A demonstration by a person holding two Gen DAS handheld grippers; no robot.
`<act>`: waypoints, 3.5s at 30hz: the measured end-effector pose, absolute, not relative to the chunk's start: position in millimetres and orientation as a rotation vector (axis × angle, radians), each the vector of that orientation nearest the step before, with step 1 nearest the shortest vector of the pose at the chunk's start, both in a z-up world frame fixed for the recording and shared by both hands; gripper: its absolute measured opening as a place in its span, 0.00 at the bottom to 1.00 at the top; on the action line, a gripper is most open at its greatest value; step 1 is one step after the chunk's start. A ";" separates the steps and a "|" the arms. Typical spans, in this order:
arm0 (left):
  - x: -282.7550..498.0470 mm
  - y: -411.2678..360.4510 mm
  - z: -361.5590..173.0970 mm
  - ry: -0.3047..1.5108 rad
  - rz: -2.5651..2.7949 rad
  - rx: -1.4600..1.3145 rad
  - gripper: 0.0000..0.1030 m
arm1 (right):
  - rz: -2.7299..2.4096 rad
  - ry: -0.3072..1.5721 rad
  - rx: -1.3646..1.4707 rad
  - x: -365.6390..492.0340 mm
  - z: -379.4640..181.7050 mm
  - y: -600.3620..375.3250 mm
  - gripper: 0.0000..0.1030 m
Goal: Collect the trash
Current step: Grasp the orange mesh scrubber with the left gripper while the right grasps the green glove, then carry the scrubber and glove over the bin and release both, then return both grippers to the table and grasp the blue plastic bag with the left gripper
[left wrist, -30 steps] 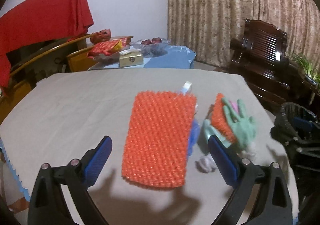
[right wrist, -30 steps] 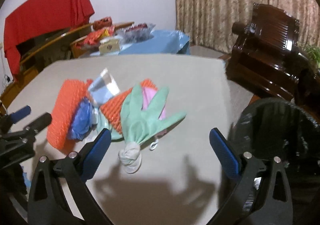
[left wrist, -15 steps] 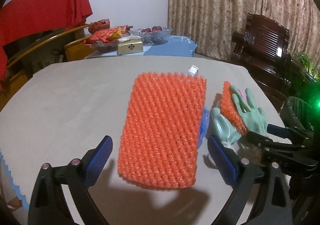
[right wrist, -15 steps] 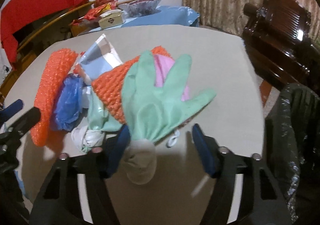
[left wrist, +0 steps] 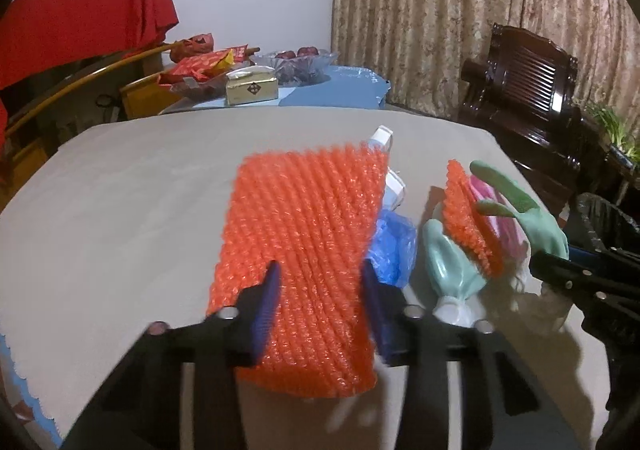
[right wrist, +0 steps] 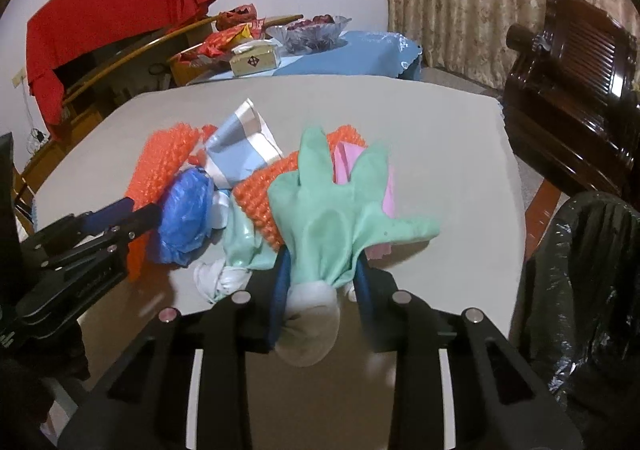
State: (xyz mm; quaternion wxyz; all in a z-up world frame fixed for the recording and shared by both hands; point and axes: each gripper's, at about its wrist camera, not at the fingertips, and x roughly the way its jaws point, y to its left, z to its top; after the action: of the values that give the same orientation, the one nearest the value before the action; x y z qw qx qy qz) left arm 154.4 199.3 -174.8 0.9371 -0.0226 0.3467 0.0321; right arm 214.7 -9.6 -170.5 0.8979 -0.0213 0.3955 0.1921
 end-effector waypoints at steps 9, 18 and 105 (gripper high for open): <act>138.3 205.5 -152.0 0.662 0.054 -0.091 0.13 | 0.418 0.764 -0.043 202.1 -146.9 -14.0 0.29; 125.5 189.1 -114.1 0.611 0.005 -0.100 0.13 | 0.430 0.679 -0.011 188.1 -110.7 -26.0 0.28; 142.2 48.4 -89.7 0.585 -0.234 -0.029 0.93 | -0.056 0.636 0.109 130.9 -103.1 -233.8 0.93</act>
State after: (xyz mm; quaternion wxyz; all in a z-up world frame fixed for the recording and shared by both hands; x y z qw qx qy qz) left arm 142.2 48.4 -89.7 0.9507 -0.0143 0.2876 -0.1150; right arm 130.9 -233.8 -103.1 0.9481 0.0534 0.3123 -0.0276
